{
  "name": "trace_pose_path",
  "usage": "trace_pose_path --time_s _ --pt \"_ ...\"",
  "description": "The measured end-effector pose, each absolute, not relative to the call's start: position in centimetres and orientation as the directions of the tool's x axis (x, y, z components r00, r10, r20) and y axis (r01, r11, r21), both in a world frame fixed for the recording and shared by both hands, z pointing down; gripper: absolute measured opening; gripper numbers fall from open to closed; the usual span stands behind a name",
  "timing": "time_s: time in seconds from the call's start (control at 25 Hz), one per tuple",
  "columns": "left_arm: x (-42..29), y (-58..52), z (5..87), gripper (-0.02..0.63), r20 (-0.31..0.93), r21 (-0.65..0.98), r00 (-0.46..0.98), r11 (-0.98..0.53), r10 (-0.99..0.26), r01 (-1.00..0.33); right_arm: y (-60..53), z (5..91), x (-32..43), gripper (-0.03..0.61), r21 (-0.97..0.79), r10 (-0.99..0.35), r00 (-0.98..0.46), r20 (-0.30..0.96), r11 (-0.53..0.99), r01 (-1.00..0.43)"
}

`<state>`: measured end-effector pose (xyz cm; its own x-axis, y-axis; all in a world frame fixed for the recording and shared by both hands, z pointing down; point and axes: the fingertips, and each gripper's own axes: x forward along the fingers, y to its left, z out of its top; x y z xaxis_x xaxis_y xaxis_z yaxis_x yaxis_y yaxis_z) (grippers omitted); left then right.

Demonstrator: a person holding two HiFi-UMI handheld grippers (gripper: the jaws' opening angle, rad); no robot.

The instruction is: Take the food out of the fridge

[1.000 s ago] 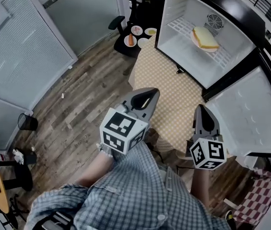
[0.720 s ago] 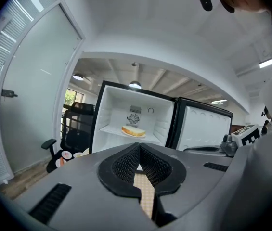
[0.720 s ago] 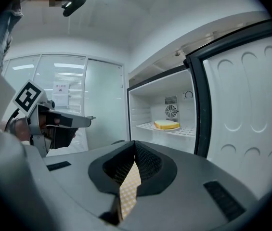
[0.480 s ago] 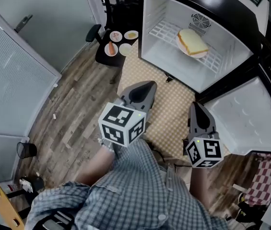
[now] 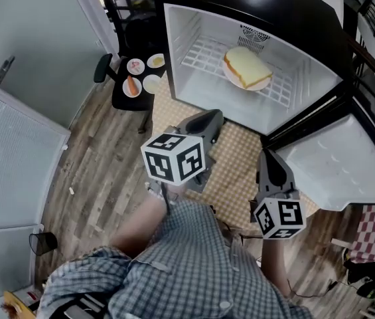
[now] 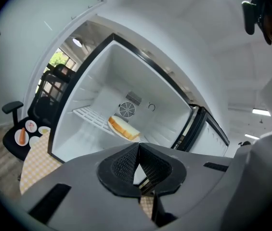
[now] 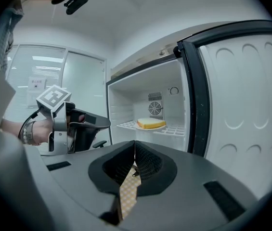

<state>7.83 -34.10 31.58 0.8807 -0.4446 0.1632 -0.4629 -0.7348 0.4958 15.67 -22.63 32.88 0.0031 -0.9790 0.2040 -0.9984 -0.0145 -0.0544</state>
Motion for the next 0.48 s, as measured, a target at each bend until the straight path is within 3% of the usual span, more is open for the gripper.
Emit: trace_pose_path --time_s 0.48 --pt "11.8 -39.1 33.8 0.006 0.106 0.733 0.924 -0.599 -0.367 -0.322 -23.9 34.1 16.6 0.009 -0.053 -0.966 0.076 0.249 -0.092 -0.994"
